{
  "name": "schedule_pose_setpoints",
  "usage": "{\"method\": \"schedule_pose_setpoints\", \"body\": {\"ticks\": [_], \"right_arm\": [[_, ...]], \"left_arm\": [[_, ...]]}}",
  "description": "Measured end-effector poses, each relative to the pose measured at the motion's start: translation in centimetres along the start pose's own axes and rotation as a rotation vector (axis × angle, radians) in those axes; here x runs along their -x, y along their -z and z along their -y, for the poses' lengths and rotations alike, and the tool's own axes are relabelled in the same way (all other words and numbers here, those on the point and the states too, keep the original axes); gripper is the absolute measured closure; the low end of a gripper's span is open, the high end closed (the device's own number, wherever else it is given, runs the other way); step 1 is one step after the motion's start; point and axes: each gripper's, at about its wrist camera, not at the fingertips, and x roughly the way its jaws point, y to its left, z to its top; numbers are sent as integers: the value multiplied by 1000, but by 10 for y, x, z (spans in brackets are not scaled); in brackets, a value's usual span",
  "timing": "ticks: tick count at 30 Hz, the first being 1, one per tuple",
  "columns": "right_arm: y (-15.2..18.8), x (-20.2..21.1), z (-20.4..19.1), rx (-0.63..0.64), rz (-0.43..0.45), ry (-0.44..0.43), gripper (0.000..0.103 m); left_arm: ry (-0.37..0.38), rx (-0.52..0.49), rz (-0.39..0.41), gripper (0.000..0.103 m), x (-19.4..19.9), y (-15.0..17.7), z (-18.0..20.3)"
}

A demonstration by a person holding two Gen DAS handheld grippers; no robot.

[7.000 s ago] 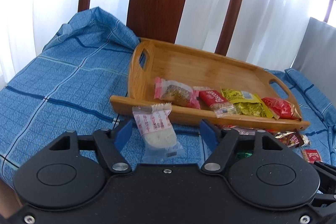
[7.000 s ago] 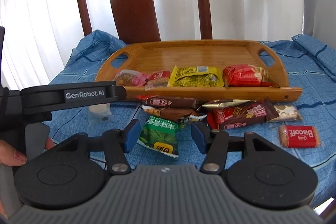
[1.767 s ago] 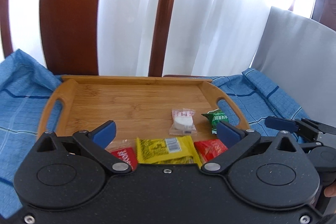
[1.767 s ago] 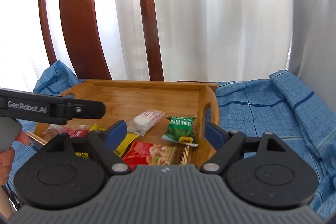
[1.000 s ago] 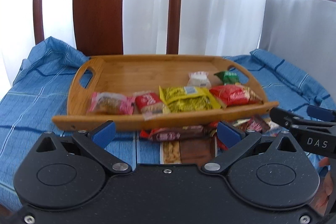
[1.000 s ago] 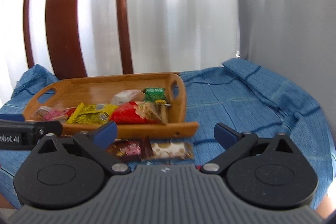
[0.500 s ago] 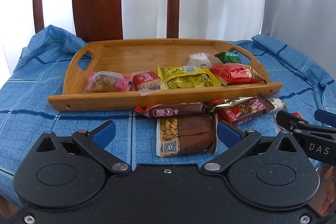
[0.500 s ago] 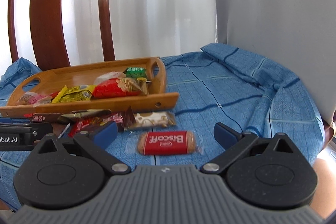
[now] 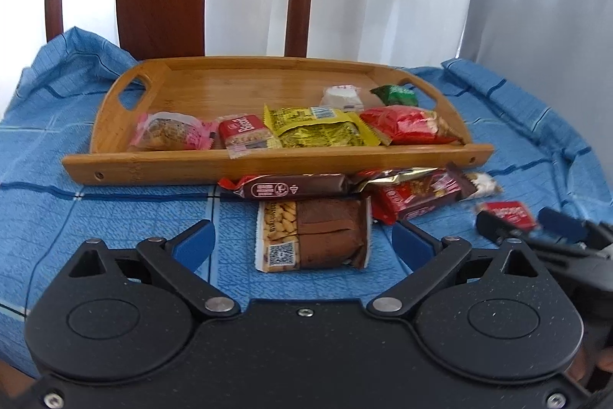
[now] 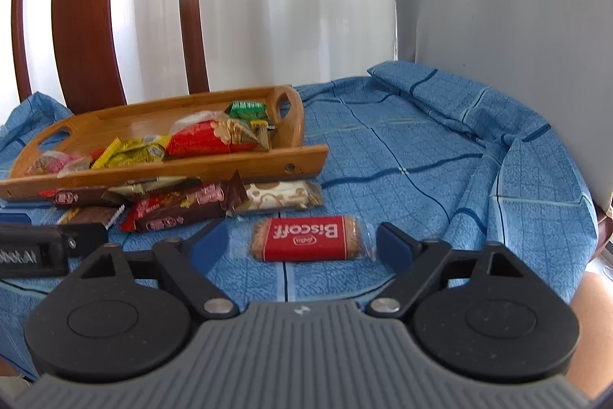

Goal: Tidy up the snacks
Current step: 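Withdraw both tools from the tray toward the snacks on the cloth, then grasp the brown nut bar with the left gripper while the right gripper grasps the red Biscoff packet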

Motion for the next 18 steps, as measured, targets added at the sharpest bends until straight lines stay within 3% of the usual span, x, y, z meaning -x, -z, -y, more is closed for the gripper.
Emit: {"method": "schedule_pose_setpoints", "body": {"ticks": [10,18], "right_arm": [[0,0,-1,12,1,1,20],[0,0,-4,23,13,8,22]], "left_arm": [[-25,-47,-3,20,-4,2,5],[-37,-44,-7,20,-6,1,7]]}}
